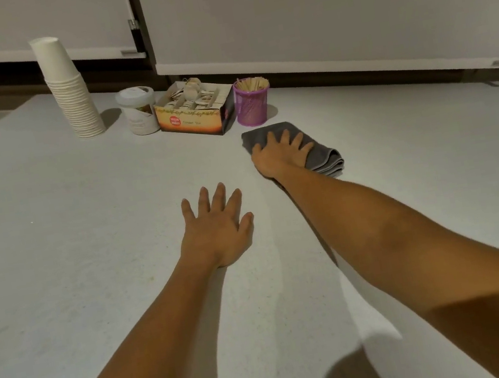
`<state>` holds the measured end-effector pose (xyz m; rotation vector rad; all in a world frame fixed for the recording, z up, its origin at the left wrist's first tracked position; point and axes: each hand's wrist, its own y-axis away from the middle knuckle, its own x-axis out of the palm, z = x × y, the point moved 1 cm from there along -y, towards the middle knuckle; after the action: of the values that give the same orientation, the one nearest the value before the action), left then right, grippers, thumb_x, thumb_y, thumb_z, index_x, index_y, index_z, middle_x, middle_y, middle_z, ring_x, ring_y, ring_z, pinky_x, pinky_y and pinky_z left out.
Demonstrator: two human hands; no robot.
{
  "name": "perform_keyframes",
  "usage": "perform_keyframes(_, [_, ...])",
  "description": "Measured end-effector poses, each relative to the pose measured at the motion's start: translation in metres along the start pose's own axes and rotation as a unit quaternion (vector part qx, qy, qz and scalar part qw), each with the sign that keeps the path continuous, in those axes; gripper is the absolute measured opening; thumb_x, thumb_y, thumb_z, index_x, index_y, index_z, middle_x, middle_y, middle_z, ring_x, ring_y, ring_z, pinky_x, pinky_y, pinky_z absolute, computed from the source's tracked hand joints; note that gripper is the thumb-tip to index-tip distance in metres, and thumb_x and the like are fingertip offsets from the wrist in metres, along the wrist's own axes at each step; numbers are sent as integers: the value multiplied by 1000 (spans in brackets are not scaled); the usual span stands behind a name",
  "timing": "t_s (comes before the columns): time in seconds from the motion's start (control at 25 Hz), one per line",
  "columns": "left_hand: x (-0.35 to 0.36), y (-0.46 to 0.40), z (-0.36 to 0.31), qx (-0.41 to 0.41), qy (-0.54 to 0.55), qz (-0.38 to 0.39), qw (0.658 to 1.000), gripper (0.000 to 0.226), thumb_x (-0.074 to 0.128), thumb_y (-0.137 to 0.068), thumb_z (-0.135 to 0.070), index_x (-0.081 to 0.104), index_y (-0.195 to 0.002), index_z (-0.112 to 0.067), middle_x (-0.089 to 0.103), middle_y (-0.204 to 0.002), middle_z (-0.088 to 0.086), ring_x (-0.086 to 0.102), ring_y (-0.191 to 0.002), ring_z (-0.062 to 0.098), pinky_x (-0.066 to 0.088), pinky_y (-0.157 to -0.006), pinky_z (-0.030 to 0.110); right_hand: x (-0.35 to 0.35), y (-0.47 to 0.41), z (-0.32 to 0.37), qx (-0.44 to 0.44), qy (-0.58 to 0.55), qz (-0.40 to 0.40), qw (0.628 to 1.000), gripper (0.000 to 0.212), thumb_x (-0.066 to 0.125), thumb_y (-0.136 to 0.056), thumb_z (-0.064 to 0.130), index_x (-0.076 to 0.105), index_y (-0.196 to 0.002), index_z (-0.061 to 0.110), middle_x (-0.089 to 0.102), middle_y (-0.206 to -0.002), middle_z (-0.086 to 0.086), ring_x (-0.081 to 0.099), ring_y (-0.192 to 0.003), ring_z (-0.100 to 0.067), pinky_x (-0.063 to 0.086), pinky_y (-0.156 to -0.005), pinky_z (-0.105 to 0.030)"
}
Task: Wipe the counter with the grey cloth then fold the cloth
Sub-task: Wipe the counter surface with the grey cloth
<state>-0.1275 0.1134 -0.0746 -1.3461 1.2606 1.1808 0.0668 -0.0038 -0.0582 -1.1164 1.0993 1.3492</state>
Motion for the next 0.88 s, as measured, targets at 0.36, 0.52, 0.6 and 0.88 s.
perform_keyframes(0.36, [-1,1,9,5,-4,9,1000,71,4,-93,-62,2,-155,-30,-5,-165,3,-9,-150,32,-5,-118,60,-17,4,-98,-140,37,28,989,77,9,-96,77,11,-163,39,5,-172,0,5,-156,-30,1,-123,-55])
perform_keyframes(0.52, [2,2,11,11,4,6,1000,72,4,-91,-62,5,-155,-30,-1,-166,3,-6,-151,31,-4,-118,59,-31,39,-197,-67,40,11,997,75,12,-97,76,12,-163,39,6,-172,0,6,-156,-29,2,-123,-54])
perform_keyframes(0.6, [3,4,13,8,12,2,1000,72,5,-90,-62,8,-155,-30,2,-166,4,-3,-151,31,-2,-118,58,-38,62,-251,-18,32,5,999,75,13,-97,76,13,-162,40,8,-172,0,6,-156,-29,3,-123,-55])
perform_keyframes(0.88, [0,9,15,11,-18,34,999,71,12,-93,-62,7,-156,-30,0,-166,5,-2,-151,32,0,-119,56,-42,176,-337,56,20,-15,998,77,12,-97,75,14,-163,37,11,-172,-5,7,-155,-32,5,-123,-57])
